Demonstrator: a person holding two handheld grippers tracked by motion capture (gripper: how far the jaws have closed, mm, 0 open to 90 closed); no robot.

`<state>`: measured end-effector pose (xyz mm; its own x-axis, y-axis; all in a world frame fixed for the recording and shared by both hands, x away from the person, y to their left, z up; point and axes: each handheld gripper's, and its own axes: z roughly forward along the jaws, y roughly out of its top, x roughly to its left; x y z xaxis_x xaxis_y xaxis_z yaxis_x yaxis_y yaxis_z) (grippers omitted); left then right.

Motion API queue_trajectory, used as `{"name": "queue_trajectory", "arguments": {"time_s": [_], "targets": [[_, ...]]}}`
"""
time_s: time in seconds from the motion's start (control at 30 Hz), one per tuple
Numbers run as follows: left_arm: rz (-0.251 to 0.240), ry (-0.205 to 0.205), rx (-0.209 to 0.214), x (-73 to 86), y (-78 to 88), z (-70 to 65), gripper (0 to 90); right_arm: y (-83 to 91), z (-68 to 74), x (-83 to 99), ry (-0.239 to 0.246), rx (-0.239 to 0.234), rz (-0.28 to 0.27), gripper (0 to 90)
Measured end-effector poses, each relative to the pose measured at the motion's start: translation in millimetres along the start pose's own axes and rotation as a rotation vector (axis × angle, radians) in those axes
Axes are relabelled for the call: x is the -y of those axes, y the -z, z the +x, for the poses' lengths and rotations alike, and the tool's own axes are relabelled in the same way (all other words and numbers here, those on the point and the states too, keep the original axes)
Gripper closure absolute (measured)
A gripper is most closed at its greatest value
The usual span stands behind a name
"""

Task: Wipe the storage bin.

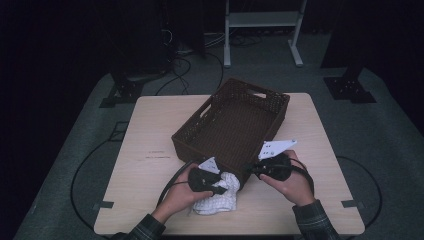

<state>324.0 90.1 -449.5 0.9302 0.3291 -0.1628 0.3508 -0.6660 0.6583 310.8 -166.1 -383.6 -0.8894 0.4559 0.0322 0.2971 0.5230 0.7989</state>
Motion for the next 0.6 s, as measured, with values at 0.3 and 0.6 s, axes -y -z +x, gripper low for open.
{"name": "queue_trajectory", "arguments": {"time_s": [0.3, 0.6], "targets": [[-0.027, 0.046, -0.044, 15.0, 36.5, 12.8, 72.2, 7.6, -3.7, 1.2, -0.024, 0.029, -0.026, 88.3], [-0.040, 0.158, -0.151, 56.4, 87.5, 38.4, 71.7, 8.4, -4.3, 1.4, -0.028, 0.031, -0.030, 89.4]]}}
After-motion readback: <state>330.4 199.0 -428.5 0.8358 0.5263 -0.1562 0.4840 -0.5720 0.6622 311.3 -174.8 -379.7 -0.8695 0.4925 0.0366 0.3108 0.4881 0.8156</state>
